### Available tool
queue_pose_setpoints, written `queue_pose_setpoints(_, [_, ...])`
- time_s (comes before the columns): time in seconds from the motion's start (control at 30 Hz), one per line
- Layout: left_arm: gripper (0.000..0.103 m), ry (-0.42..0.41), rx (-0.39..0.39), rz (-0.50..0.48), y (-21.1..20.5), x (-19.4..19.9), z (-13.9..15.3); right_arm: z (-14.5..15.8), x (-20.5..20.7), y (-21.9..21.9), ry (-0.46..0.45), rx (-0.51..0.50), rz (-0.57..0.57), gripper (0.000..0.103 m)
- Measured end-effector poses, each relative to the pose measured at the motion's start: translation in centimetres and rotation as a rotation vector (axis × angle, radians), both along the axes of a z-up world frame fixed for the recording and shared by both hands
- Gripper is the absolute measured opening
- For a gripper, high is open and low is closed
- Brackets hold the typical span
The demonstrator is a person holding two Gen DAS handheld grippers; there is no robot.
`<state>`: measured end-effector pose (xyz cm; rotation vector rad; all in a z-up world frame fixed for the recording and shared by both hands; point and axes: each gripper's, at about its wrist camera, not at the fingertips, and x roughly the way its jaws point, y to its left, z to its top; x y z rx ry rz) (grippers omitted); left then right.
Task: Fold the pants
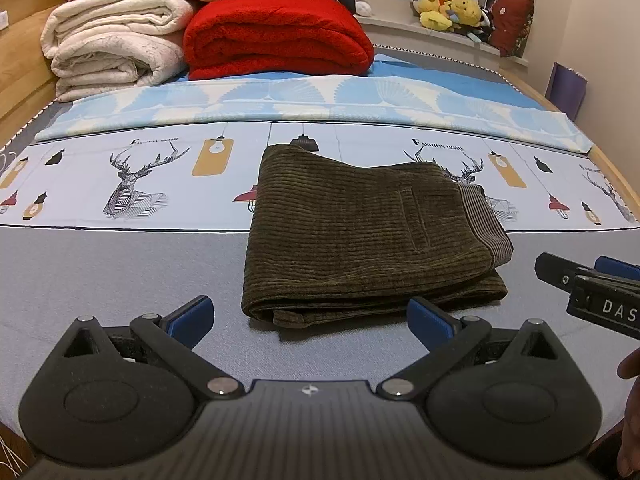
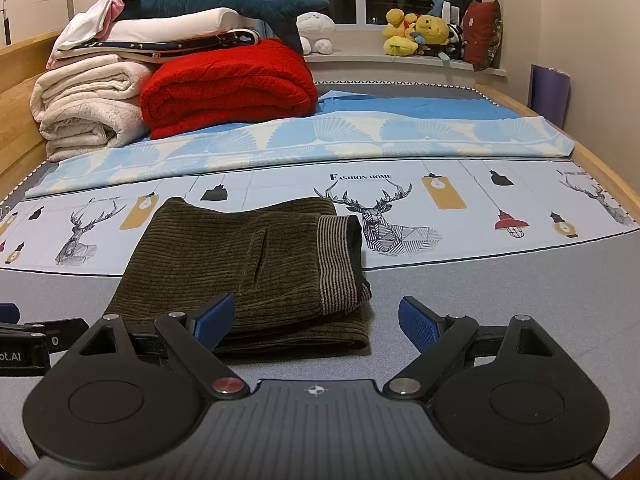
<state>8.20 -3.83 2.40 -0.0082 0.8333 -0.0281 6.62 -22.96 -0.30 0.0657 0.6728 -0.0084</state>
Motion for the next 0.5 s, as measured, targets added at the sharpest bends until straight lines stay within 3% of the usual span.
queue_pose_setpoints(0.5, [0.103, -0.001, 0.001, -0.006, -0.15, -0.03, -0.09, -0.01, -0.02, 0.04, 0.001, 0.0, 0.001, 0.09])
